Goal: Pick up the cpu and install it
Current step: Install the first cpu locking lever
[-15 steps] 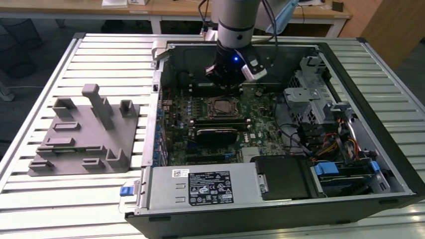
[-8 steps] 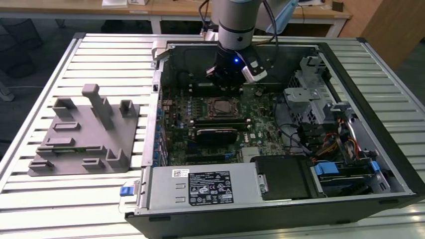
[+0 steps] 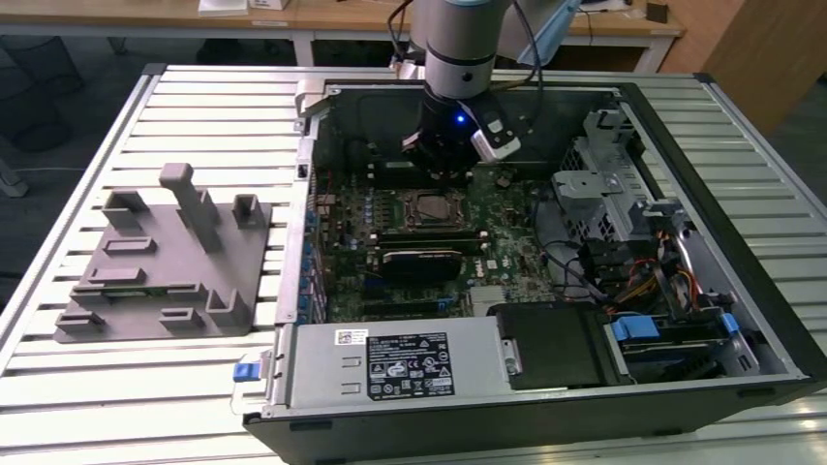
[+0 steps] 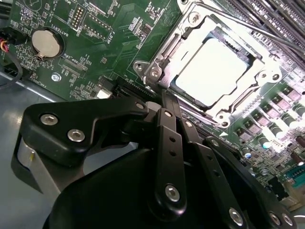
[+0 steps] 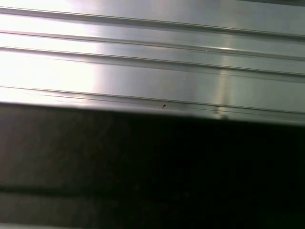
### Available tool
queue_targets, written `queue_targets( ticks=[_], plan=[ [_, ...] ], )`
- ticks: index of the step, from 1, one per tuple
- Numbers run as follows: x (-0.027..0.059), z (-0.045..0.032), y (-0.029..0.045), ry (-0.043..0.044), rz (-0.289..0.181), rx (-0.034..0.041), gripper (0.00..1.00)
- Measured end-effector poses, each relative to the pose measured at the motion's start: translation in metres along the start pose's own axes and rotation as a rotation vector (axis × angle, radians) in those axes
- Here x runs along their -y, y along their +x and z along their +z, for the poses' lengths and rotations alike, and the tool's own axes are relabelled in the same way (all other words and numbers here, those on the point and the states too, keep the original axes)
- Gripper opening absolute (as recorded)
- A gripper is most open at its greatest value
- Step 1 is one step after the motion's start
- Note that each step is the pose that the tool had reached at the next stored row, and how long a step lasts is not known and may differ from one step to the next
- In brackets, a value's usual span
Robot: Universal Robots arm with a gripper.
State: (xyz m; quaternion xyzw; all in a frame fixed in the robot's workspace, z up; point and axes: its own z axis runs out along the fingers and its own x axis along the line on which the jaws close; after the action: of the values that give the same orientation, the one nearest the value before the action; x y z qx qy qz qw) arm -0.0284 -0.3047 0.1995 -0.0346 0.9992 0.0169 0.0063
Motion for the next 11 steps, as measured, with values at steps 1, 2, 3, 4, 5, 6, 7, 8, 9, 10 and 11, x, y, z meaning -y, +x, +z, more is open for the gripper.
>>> queue_targets(
  ticks=[1, 2, 3, 4, 5, 6, 7, 8, 9, 10, 11],
  plan=[
    [0.0000, 0.0000, 0.0000, 0.0002, 0.000, 0.0000, 0.11],
    [0.0000, 0.0000, 0.0000, 0.0002, 0.000, 0.0001, 0.11],
    [0.0000, 0.0000, 0.0000, 0.0002, 0.000, 0.0001, 0.11],
    [0.0000, 0.0001, 0.0000, 0.0003, 0.000, 0.0001, 0.11],
    [-0.0001, 0.0003, -0.0001, 0.0011, 0.000, 0.0002, 0.11],
    [-0.0001, 0.0005, -0.0001, 0.0036, 0.000, 0.0000, 0.11],
    [0.0000, 0.0009, -0.0001, 0.0079, 0.000, -0.0004, 0.11],
    [-0.0001, 0.0014, -0.0002, 0.0137, 0.000, -0.0008, 0.11],
    [-0.0002, 0.0020, -0.0003, 0.0190, 0.000, -0.0012, 0.11],
    [-0.0003, 0.0026, -0.0003, 0.0248, 0.000, -0.0017, 0.11],
    [-0.0005, 0.0031, -0.0004, 0.0301, 0.000, -0.0022, 0.11]
  ],
)
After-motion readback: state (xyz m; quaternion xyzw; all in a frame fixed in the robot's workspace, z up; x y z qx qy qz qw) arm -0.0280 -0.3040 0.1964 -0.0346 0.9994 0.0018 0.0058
